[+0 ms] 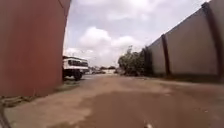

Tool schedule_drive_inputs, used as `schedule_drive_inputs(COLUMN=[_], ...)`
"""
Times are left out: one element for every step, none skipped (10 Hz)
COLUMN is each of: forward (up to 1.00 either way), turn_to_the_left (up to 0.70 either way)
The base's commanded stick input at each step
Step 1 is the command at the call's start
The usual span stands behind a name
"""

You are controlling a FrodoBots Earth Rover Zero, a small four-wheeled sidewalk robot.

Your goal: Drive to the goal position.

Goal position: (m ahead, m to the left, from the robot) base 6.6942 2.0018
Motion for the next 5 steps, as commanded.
schedule_drive_inputs(forward=[0.70, 0.70, 0.70, 0.70, 0.70], turn_to_the_left=[0.00, 0.00, 0.00, 0.00, 0.00])
